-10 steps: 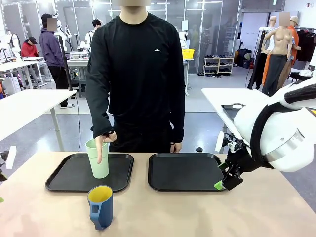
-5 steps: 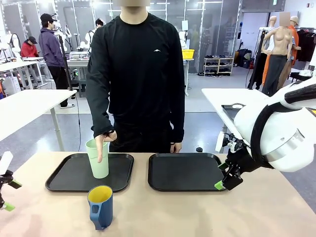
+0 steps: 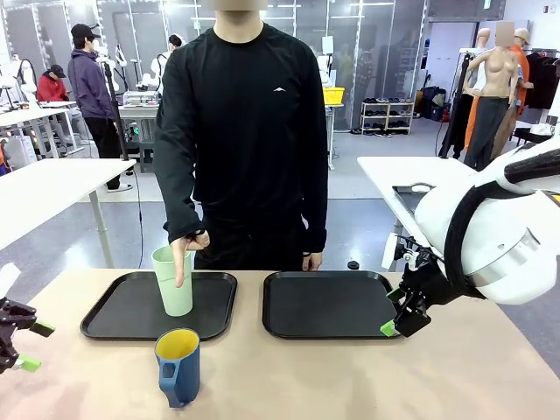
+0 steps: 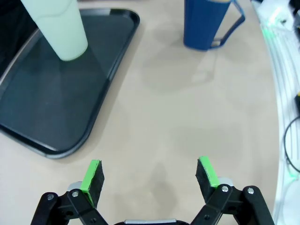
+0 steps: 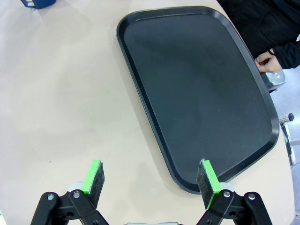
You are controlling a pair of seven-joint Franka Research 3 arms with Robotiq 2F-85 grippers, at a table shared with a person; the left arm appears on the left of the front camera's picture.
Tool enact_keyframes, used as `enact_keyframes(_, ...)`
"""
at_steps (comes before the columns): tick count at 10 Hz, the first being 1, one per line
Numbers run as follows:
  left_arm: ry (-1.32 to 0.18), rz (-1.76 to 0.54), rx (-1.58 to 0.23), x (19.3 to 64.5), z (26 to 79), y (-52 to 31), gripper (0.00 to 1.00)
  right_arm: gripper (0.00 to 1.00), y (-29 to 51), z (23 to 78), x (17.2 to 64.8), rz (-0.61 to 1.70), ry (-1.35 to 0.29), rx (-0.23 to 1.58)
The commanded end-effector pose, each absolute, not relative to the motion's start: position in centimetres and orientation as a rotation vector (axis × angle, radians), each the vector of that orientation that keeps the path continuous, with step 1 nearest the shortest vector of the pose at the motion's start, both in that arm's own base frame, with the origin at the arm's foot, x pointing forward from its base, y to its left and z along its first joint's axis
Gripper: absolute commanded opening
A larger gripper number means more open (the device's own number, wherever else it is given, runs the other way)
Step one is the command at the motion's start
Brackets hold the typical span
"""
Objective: Sort and store the cups by type.
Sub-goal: Pick up the Handle plastic cup and place it into the empty Flat Tray.
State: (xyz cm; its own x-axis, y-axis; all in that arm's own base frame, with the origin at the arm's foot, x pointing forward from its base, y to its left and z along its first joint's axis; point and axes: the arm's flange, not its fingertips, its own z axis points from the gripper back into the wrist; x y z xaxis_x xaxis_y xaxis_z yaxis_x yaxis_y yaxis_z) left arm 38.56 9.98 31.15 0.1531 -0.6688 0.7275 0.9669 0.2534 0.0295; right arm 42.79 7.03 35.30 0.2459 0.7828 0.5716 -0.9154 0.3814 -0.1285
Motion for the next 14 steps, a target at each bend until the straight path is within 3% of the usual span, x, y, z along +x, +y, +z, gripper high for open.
enact_keyframes(1, -0.82, -1.205, -0.638, 39.9, 30.2, 10.6, 1.0, 1.0, 7.0, 35.1, 42.8, 1.182, -0.614, 0.251)
enact_keyframes(5, -1.002, -1.195, -0.756, 39.6, 29.8, 8.6, 1.0, 1.0, 7.0, 35.1, 42.8, 1.182, -0.614, 0.251)
enact_keyframes(7, -0.945, -1.172, -0.727, 39.2, 30.4, 8.6, 1.0, 1.0, 7.0, 35.1, 42.8, 1.182, -0.614, 0.251)
enact_keyframes(14, -0.962, -1.224, -0.718, 40.0, 28.8, 8.0, 1.0, 1.0, 7.0, 35.1, 42.8, 1.182, -0.614, 0.251)
